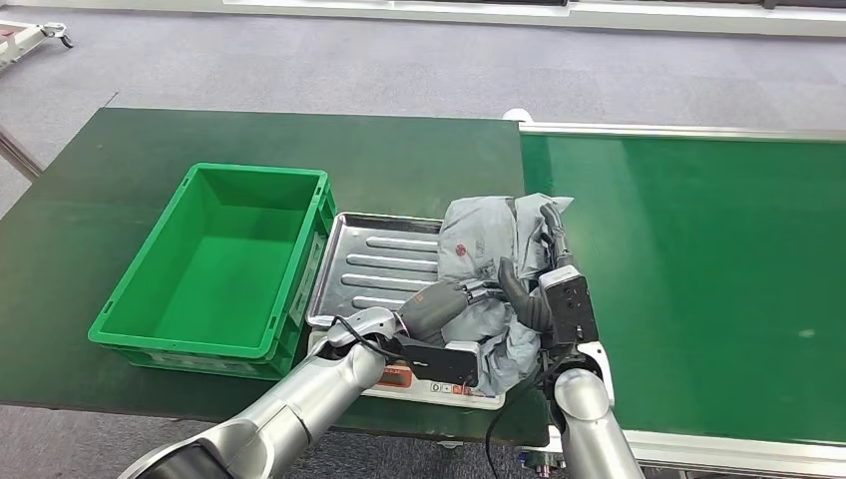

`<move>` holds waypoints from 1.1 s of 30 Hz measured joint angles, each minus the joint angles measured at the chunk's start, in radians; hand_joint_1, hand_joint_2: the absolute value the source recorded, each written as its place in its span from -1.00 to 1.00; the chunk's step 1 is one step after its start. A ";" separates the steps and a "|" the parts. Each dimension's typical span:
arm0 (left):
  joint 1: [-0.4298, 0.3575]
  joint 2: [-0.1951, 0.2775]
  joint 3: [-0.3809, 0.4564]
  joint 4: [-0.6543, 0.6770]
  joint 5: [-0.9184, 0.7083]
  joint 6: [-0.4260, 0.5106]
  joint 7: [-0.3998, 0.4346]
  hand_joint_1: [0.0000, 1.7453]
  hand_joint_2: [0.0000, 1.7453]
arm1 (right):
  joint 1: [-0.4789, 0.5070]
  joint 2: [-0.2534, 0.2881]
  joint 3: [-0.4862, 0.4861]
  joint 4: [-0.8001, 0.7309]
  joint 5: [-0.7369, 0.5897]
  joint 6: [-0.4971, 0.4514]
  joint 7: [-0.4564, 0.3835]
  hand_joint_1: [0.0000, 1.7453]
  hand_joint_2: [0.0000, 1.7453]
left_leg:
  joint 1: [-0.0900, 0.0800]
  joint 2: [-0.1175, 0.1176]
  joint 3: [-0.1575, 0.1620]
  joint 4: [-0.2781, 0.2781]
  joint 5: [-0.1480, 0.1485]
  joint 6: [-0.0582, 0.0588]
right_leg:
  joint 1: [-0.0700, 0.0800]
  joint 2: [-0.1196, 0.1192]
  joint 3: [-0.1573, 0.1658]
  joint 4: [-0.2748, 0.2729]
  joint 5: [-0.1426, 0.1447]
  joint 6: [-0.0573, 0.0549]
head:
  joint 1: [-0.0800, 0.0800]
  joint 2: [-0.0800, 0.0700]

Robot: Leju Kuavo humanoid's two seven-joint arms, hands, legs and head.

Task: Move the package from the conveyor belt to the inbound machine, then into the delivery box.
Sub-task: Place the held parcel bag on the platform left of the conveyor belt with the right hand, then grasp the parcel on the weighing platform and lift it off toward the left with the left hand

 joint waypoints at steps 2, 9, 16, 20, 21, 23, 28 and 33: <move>-0.010 0.000 0.000 0.002 0.006 0.000 -0.002 1.00 1.00 | 0.003 0.000 0.000 -0.002 -0.001 0.000 -0.003 -1.00 1.00 | 0.000 0.000 0.000 0.000 0.000 0.000 | 0.000 0.000 0.000 0.000 0.000 0.000 | 0.000 0.000; -0.034 0.008 0.000 -0.007 0.030 -0.002 0.000 1.00 1.00 | 0.015 0.000 0.000 -0.025 -0.008 0.000 -0.008 -1.00 1.00 | 0.000 0.000 0.000 0.000 0.000 0.000 | 0.000 0.000 0.000 0.000 0.000 0.000 | 0.000 0.000; -0.047 0.016 0.000 -0.022 0.039 -0.002 0.009 1.00 1.00 | 0.019 0.000 0.000 -0.051 -0.008 0.000 -0.011 -1.00 1.00 | 0.000 0.000 0.000 0.000 0.000 0.000 | 0.000 0.000 0.000 0.000 0.000 0.000 | 0.000 0.000; -0.067 0.033 0.000 -0.053 0.029 0.006 0.037 1.00 1.00 | 0.038 0.000 0.000 -0.087 -0.008 0.003 -0.021 -1.00 1.00 | 0.000 0.000 0.000 0.000 0.000 0.000 | 0.000 0.000 0.000 0.000 0.000 0.000 | 0.000 0.000; -0.076 0.041 0.000 -0.064 0.019 0.010 0.048 1.00 1.00 | 0.046 0.000 0.001 -0.096 -0.008 0.004 -0.025 -1.00 1.00 | 0.000 0.000 0.000 0.000 0.000 0.000 | 0.000 0.000 0.000 0.000 0.000 0.000 | 0.000 0.000; -0.100 0.060 0.000 -0.092 -0.016 0.022 0.077 1.00 1.00 | 0.065 0.000 0.001 -0.117 -0.005 0.006 -0.032 -1.00 1.00 | 0.000 0.000 0.000 0.000 0.000 0.000 | 0.001 0.000 -0.001 0.000 0.000 0.000 | 0.000 0.000; -0.172 0.106 0.000 -0.172 -0.105 0.030 0.151 1.00 1.00 | 0.106 0.000 0.002 -0.168 0.007 0.015 -0.036 -1.00 1.00 | 0.000 0.000 0.000 0.000 0.000 -0.001 | 0.001 0.000 -0.001 0.000 0.000 0.000 | 0.000 0.000; -0.224 0.130 0.000 -0.235 -0.130 0.018 0.181 1.00 1.00 | 0.129 0.000 0.002 -0.212 0.017 0.024 -0.032 -1.00 1.00 | 0.000 0.000 -0.001 0.000 0.001 -0.001 | 0.000 0.000 -0.001 0.000 0.000 0.000 | 0.000 0.000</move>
